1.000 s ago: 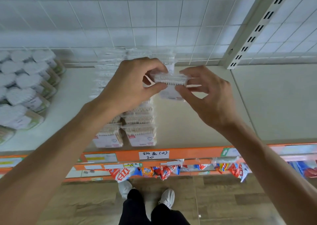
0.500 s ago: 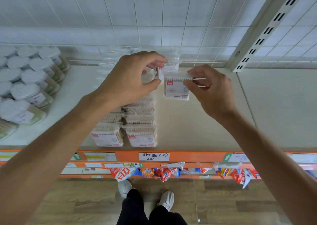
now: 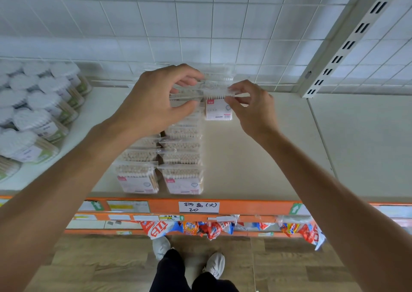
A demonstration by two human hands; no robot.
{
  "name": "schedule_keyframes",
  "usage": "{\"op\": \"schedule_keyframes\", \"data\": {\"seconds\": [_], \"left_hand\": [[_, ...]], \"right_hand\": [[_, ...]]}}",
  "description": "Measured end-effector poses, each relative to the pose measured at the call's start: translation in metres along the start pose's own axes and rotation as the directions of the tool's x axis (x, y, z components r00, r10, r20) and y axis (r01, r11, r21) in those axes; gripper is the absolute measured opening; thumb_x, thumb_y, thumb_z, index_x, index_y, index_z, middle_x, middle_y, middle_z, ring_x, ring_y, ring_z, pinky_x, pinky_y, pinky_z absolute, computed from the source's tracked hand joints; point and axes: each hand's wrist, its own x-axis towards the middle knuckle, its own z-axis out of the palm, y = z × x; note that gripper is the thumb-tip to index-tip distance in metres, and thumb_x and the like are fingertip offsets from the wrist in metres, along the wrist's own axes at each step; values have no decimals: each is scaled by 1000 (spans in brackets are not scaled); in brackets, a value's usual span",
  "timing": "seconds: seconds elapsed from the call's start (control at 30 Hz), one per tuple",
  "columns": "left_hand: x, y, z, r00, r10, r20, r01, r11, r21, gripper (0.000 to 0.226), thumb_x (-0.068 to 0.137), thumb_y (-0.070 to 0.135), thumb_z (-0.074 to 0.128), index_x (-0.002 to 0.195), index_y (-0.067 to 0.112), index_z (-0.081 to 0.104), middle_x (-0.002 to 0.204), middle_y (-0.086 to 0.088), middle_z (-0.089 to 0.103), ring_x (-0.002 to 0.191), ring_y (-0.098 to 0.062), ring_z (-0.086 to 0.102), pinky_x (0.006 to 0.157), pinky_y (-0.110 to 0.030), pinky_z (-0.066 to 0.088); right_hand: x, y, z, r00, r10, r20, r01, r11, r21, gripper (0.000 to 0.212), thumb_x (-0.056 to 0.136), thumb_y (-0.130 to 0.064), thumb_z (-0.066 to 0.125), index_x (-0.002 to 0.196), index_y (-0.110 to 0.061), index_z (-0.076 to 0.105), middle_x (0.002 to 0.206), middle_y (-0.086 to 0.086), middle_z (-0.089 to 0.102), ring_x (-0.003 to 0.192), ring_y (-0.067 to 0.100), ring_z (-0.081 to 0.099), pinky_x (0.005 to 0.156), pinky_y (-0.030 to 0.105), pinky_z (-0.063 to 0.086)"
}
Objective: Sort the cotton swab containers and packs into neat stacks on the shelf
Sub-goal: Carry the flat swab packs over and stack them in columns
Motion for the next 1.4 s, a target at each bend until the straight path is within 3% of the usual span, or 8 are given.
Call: {"op": "schedule_keyframes", "data": {"seconds": [0.43, 0.6, 0.9, 1.1, 1.23, 1.4], "left_hand": [[5, -2, 0, 1000, -4, 15, 4, 1000, 6, 42, 87, 22, 73, 128, 27, 62, 118, 12, 67, 114, 0, 60, 97, -25, 50], [4, -2, 4, 1000, -1, 23, 0, 1000, 17, 42, 88, 23, 72, 129, 26, 62, 118, 12, 67, 114, 1, 59, 97, -23, 49], [1, -1, 8, 999, 8, 32, -8, 1000, 4, 44, 88, 21, 73, 130, 26, 61, 119, 13, 67, 114, 3, 59, 94, -16, 46], [1, -1, 9, 999, 20, 29, -20, 1000, 14, 44, 87, 20, 73, 129, 26, 62, 117, 14, 67, 113, 6, 58, 93, -8, 42], [1, -1, 9, 999, 21, 34, -21, 1000, 22, 44, 88, 21, 73, 130, 26, 61, 118, 14, 67, 113, 5, 58, 93, -10, 43], [4, 0, 8, 999, 19, 32, -20, 999, 29, 44, 88, 23, 73, 130, 26, 61, 117, 13, 67, 113, 4, 58, 93, -11, 44]], "right_hand": [[5, 9, 7, 999, -30, -20, 28, 997, -68, 16, 90, -18, 70, 106, -18, 69, 107, 0, 66, 88, 9, 69, 72, 3, 46], [3, 10, 5, 1000, -13, -14, 12, 996, -85, 30, 88, -24, 74, 116, -22, 63, 107, -2, 63, 81, -1, 66, 66, 1, 42], [-3, 13, 5, 1000, 10, -18, -12, 997, -78, 46, 84, -26, 77, 125, -22, 56, 111, -2, 63, 83, 2, 67, 64, 3, 44], [-8, 18, 7, 1000, 16, -19, -17, 996, -85, 50, 84, -26, 78, 127, -22, 53, 112, -2, 60, 86, 8, 67, 69, 15, 52], [-10, 19, 7, 1000, 18, -8, -19, 997, -81, 51, 85, -28, 77, 127, -22, 50, 112, -3, 59, 85, 6, 67, 63, 8, 50], [-12, 18, 5, 1000, 3, -16, -5, 991, -131, 54, 84, -32, 77, 128, -22, 48, 113, -4, 57, 88, 6, 63, 73, 24, 55]]}}
